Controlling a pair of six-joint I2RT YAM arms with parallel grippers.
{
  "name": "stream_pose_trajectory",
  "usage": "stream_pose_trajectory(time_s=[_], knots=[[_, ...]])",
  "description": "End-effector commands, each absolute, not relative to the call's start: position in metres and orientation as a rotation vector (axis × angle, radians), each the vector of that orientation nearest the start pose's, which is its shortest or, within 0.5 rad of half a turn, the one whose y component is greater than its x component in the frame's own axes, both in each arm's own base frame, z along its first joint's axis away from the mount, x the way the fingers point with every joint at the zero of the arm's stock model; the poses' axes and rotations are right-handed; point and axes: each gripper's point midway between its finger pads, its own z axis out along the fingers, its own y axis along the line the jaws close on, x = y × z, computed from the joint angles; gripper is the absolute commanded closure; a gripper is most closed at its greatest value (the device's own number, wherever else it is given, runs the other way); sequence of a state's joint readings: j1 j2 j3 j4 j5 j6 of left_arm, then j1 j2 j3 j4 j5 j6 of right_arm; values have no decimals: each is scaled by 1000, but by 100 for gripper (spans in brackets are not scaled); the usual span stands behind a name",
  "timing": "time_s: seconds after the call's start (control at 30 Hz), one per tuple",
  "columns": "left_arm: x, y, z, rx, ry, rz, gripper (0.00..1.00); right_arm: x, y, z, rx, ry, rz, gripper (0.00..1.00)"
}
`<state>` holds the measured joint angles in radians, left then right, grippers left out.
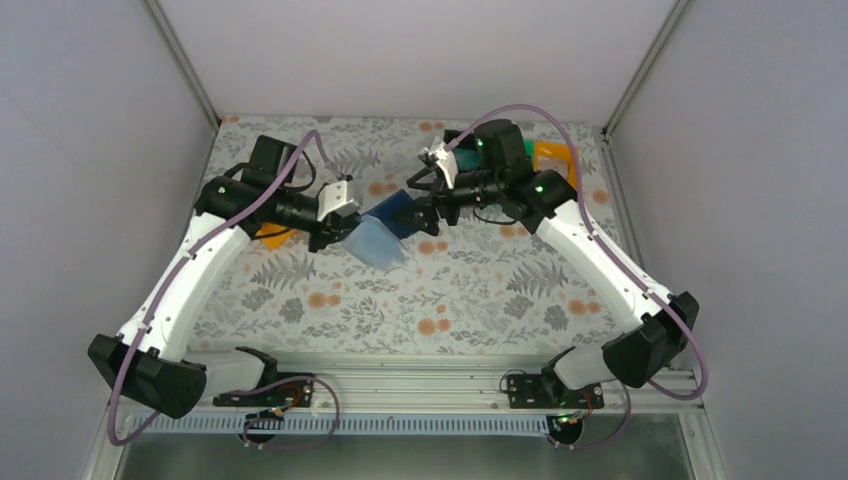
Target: Take the credit cards out of the card holder
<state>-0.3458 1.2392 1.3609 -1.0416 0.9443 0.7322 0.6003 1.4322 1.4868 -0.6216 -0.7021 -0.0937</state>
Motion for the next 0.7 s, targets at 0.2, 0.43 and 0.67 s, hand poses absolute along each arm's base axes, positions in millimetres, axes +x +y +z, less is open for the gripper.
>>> stream_pose_trajectory(time_s=[0.2, 0.43, 0.67], knots=[[215, -234, 316, 1522, 1656, -957, 98, 204, 321, 355, -1356, 1688, 1345, 1], [331, -162, 256, 1075, 2210, -156, 98, 268, 293, 345, -980, 1877, 912, 1], [319, -169, 244, 1102, 2284, -216, 98, 279, 302, 343, -842, 1815, 1013, 1]])
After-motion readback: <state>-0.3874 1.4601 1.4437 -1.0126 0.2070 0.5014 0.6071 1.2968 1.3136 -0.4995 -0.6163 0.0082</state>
